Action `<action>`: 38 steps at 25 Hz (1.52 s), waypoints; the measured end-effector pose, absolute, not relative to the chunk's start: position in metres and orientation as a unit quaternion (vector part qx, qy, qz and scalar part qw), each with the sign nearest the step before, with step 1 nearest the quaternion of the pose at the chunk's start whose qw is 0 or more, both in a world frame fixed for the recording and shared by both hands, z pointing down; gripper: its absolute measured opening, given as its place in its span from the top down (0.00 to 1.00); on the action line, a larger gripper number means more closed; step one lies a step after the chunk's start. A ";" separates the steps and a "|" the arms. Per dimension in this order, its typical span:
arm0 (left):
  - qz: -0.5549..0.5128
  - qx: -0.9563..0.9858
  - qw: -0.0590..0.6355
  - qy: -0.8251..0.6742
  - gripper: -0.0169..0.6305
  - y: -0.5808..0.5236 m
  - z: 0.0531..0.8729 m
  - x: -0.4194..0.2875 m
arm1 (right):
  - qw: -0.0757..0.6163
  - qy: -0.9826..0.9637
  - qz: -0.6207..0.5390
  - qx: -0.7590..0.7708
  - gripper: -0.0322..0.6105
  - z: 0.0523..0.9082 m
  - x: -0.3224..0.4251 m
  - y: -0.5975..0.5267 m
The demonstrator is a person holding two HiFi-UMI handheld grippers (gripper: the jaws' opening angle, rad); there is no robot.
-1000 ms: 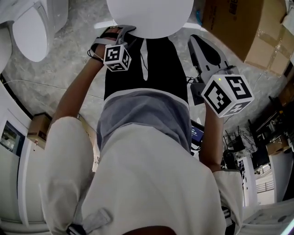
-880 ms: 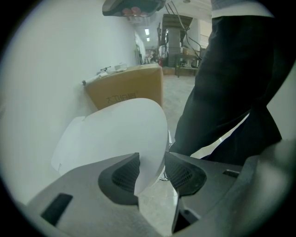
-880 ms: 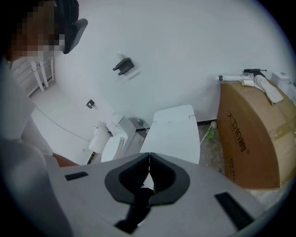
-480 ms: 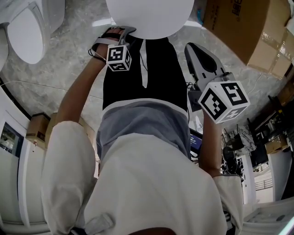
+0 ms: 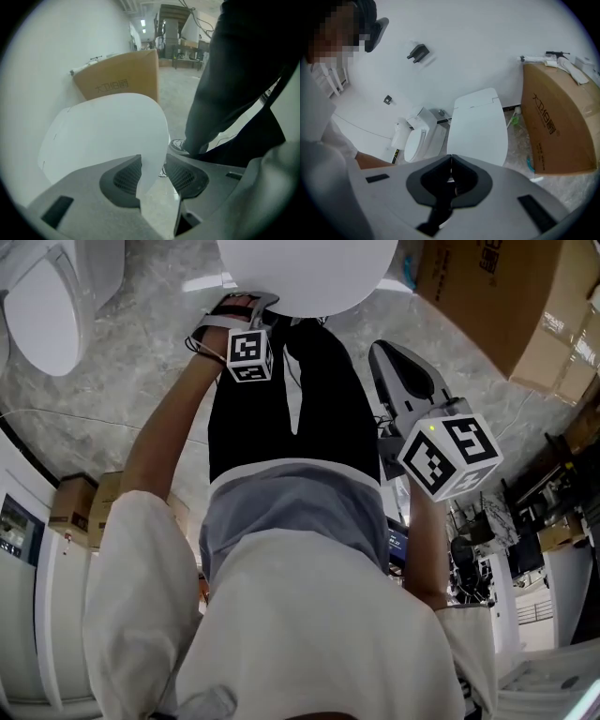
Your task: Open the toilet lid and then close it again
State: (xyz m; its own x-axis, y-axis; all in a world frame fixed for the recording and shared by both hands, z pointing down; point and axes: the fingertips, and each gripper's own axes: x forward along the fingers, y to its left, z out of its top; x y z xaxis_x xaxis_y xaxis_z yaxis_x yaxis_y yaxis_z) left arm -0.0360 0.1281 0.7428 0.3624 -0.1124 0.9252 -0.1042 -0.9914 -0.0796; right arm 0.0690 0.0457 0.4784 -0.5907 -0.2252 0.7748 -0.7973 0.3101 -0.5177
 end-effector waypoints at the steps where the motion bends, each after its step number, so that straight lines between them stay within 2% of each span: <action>1: -0.563 -0.824 0.002 0.065 0.73 0.131 0.747 -0.036 | 0.302 -0.752 0.482 0.333 0.93 0.481 0.067 0.049; 10: -0.585 -0.805 -0.009 0.096 0.73 0.132 0.780 -0.038 | 0.324 -0.757 0.472 0.315 0.93 0.488 0.081 0.062; 23: -0.604 -0.787 -0.020 0.125 0.73 0.131 0.790 -0.035 | 0.314 -0.765 0.468 0.312 0.93 0.486 0.107 0.076; 30: -0.605 -0.763 -0.125 0.190 0.81 0.145 0.774 -0.041 | 0.300 -0.779 0.453 0.313 0.93 0.463 0.113 0.079; 38: -0.508 -0.737 -0.269 0.356 0.89 0.136 0.705 -0.043 | 0.275 -0.805 0.426 0.308 0.93 0.429 0.116 0.080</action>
State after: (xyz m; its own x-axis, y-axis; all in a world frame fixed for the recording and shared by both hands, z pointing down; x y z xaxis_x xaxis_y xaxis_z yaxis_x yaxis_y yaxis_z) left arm -0.0432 0.1362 0.7049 0.2313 -0.2519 0.9397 -0.7976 -0.6022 0.0350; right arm 0.1161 0.0805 0.4290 -0.6589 -0.2615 0.7053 -0.7302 0.4475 -0.5162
